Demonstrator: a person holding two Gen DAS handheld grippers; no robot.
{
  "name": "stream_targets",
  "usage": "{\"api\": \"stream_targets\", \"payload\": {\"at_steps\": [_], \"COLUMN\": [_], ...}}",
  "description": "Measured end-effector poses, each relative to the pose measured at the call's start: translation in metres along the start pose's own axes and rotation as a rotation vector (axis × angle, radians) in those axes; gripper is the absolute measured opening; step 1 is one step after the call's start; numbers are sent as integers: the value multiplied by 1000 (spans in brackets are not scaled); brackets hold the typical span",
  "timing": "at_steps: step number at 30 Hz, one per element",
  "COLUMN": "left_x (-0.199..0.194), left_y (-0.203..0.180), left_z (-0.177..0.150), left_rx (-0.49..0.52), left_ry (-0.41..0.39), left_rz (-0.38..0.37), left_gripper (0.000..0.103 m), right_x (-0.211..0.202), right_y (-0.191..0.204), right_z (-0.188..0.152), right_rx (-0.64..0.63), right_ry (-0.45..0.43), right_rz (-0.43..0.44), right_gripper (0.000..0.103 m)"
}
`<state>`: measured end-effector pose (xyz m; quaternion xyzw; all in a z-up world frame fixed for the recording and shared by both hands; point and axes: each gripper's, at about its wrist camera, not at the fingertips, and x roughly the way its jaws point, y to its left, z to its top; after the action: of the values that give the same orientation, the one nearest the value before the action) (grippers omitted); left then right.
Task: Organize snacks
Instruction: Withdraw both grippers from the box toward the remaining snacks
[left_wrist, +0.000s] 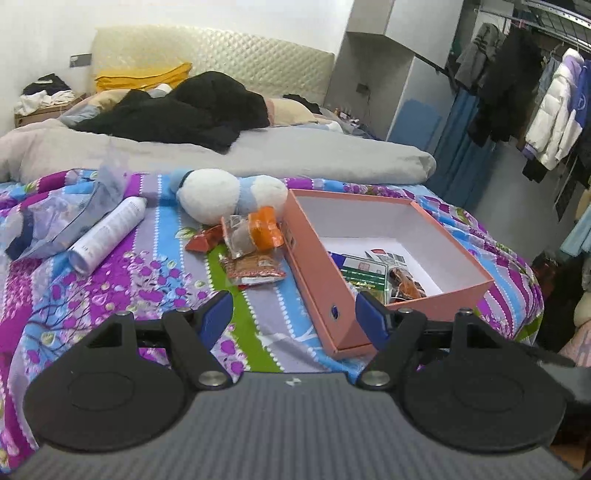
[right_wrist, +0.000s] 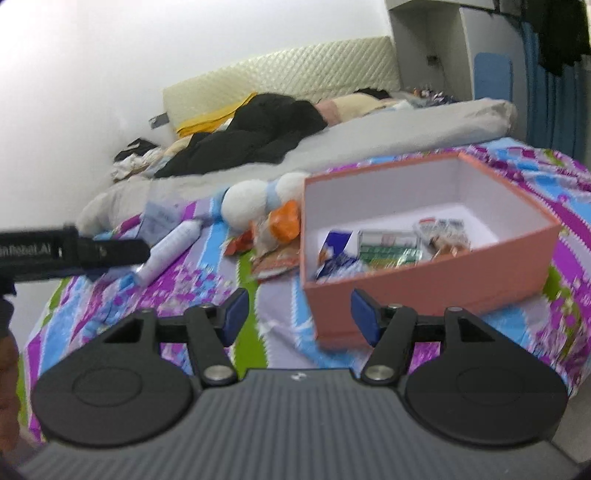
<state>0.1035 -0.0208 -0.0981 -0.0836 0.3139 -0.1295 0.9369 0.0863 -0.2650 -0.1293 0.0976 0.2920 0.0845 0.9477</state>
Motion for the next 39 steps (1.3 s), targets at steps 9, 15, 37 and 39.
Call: {"api": "stream_targets", "payload": {"at_steps": [9,15,37,39], "left_x": [-20,-12,168,184], "left_y": [25,51,154,159], "left_z": [-40,-56,-24,-16], "left_rx": [-93,-152,-164,-153], "left_ry": [11,44,123,111], "left_rz": [31,59,107,107], "left_gripper": [77,77,84,91], "right_x": [-12,-6,152,169], "right_y": [27,42,96,96], "right_z": [-25,-27,-25,-27], "right_rx": [-105,-165,-498,-523], "right_ry": [52,66,91,83], "right_rz": [39,38,-38,-55], "right_gripper": [63,63,58,58]}}
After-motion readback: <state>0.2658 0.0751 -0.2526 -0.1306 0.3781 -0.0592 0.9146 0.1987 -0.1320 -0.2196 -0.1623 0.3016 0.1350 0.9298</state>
